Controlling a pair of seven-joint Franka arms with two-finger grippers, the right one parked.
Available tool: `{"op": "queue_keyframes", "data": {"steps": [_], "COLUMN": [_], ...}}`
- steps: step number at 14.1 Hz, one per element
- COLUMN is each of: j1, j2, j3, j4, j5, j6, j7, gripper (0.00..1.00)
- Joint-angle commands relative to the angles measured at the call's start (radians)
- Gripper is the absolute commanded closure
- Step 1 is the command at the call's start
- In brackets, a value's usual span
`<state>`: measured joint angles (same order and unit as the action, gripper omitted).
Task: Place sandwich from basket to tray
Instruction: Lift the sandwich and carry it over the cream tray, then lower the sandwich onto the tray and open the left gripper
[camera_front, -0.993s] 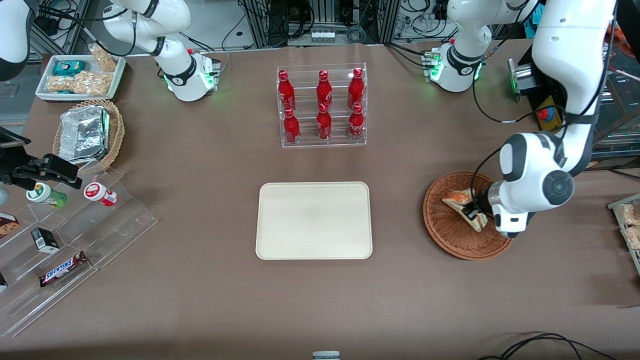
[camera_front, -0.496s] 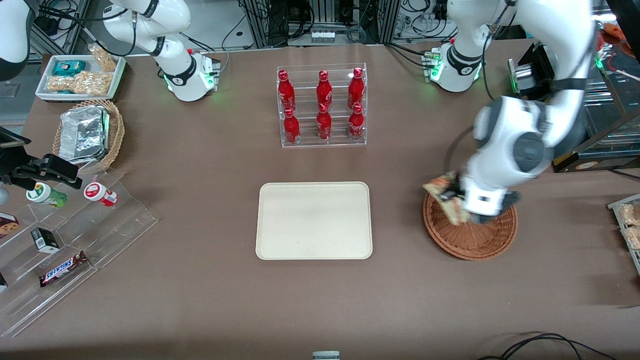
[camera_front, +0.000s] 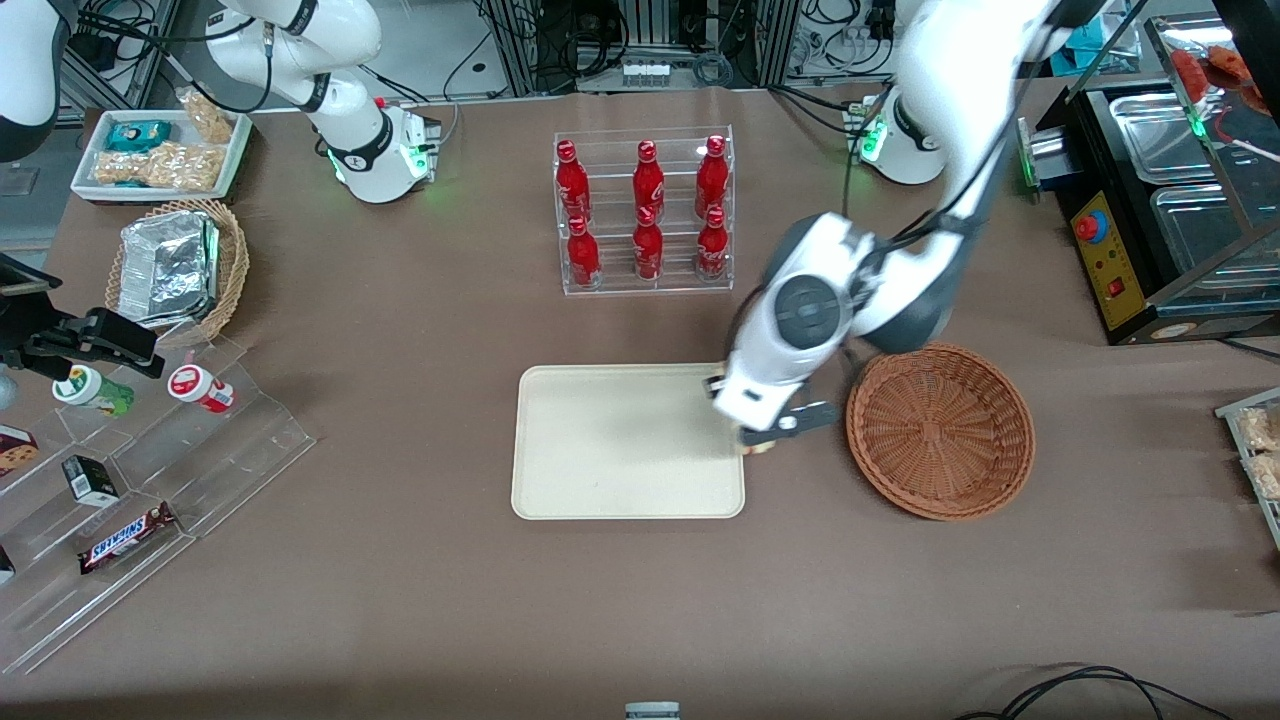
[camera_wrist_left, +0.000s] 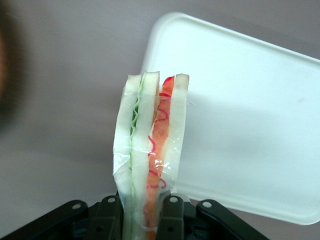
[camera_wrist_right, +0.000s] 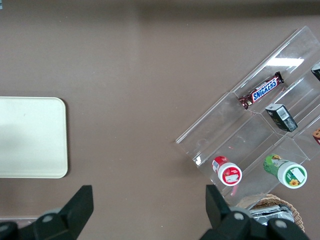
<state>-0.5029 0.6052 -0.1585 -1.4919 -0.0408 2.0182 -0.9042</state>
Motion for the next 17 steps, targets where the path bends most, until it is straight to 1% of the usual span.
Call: {"op": "queue_keyframes", "data": {"steps": [1,3,4,8,9,10,11,12,13,16,17], "j1": [-0.097,-0.13,-0.143,-0.163,-0.164,-0.164,-0.164,-0.164,-0.164,-0.16,-0.152], "j2": [0.197,0.257,0.275,0.311,0.314,0.314,0.314,0.314,0.314,0.298,0.274], "j3": [0.011,0.01,0.01,0.005,0.005,0.005,0.005,0.005,0.005,0.008,0.01], "j4": [0.243,0.301,0.315,0.337,0.337,0.338,0.338,0.338,0.338,0.338,0.337], "j5": [0.044,0.099,0.113,0.113,0.113,0.113,0.114,0.116,0.116,0.114,0.108], "j6": [-0.022,-0.022,-0.021,-0.009,-0.009,-0.007,-0.009,-0.009,-0.001,0.001,-0.018], "j7": [-0.09,-0.126,-0.127,-0.119,-0.117,-0.114,-0.113,-0.104,-0.079,-0.082,-0.078], "gripper": [0.75,0.75,0.72,0.69,0.65,0.59,0.45,0.1,0.0,0.0,0.0]}}
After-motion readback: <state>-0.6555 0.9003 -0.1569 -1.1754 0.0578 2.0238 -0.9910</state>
